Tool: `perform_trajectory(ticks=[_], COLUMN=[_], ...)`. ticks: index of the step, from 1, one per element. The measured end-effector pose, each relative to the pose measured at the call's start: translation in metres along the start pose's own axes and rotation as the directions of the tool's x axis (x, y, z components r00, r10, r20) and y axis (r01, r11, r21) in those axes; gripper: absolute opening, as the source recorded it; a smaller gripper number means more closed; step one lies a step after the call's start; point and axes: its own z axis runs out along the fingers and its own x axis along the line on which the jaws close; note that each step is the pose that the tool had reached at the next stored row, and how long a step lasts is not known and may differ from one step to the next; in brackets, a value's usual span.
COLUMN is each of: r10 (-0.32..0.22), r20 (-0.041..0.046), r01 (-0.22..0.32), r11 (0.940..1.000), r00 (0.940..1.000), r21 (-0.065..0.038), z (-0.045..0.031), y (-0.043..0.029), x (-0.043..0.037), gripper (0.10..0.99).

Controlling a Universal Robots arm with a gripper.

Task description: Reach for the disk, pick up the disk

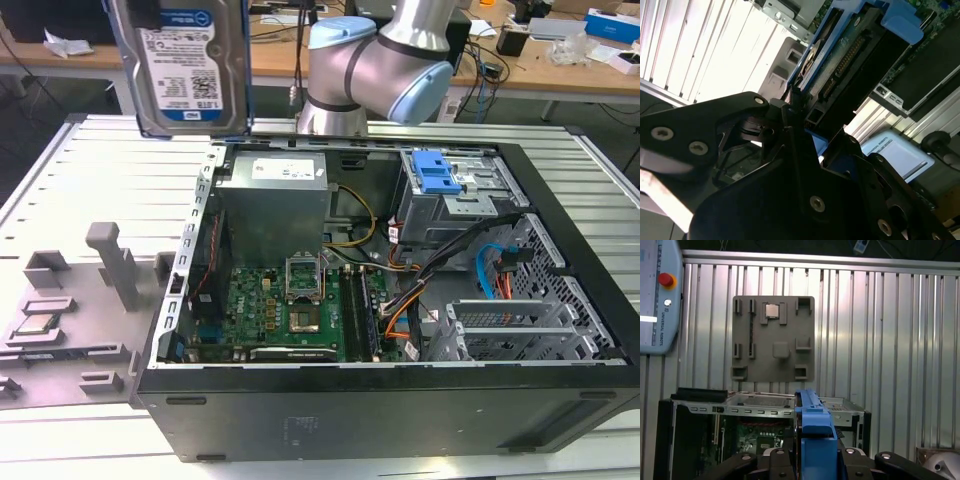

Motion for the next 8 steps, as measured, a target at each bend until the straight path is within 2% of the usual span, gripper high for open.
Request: perform_trajectory(ticks=[3, 4, 5, 6, 7, 8], r10=[0.000, 0.000, 0.000, 0.000, 0.000, 0.000], r20=[-0.0001, -0.0001, 0.0000, 0.0000, 0.0000, 0.0000], r01=[0.000, 0.000, 0.000, 0.000, 0.000, 0.000], r11=[1.0000, 1.0000, 1.0000, 1.0000, 1.0000, 1.0000], r00=[1.0000, 1.0000, 1.0000, 1.0000, 1.0000, 1.0000], r21=[0.000, 0.000, 0.000, -0.001, -0.001, -0.001], z=[-0.0004, -0.0010, -0.0013, -0.0020, -0.0023, -0.0024], y=[-0.0094, -0.0236, -0.0322, -0.0500, -0.0564, -0.0592], x=[0.0002, 0.0007, 0.0010, 0.0016, 0.0018, 0.0019], gripper=[0.365, 0.365, 0.365, 0.365, 0.365, 0.365])
